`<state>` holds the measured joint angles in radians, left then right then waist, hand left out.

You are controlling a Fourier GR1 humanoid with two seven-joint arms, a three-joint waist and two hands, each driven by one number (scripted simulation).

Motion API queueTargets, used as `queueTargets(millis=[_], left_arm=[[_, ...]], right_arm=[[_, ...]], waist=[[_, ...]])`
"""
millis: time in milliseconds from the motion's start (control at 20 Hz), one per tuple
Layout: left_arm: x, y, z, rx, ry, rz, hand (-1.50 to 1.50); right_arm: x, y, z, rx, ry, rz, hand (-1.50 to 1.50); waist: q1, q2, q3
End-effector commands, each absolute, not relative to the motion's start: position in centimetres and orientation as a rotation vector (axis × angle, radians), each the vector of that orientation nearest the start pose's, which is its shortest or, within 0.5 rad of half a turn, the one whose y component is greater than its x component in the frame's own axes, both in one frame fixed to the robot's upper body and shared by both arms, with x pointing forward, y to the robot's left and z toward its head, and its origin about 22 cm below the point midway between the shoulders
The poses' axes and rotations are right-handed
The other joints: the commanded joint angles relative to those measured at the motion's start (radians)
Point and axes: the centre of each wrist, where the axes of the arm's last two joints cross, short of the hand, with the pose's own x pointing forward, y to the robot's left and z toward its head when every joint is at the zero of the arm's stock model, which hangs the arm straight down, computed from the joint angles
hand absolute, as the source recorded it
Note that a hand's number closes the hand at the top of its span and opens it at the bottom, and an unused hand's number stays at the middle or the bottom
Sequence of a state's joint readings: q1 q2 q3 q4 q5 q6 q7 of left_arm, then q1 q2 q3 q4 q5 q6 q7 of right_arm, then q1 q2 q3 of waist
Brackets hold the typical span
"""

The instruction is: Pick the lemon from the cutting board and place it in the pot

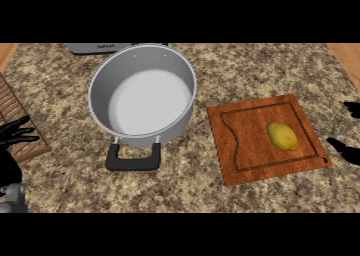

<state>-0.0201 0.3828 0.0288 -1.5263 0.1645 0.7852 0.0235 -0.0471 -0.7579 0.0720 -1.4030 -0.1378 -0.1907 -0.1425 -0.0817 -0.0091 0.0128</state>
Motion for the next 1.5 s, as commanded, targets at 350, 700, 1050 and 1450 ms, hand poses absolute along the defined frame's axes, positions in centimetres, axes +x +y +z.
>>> queueTargets(millis=[350, 700, 1050, 1450], left_arm=[[22.1, 32.7, 0.6, 0.462, -1.385, -0.077, 0.00], [24.7, 31.9, 3.1, 0.428, -1.407, -0.159, 0.00], [24.6, 32.5, 3.2, 0.404, -1.406, -0.169, 0.00], [24.6, 32.1, 2.5, 0.411, -1.400, -0.183, 0.00]], right_arm=[[21.2, -42.1, 6.7, -0.798, -1.511, 0.499, -1.50], [24.4, -40.1, 11.3, -0.773, -1.303, 0.664, -1.50], [25.3, -37.8, 13.8, -0.698, -0.920, 0.930, -1.50], [28.8, -34.0, 16.1, -0.583, -0.785, 0.997, -1.50]], waist=[[0.051, 0.007, -0.016], [0.096, 0.015, -0.014], [0.130, 0.017, -0.017], [0.123, 0.014, -0.015]])
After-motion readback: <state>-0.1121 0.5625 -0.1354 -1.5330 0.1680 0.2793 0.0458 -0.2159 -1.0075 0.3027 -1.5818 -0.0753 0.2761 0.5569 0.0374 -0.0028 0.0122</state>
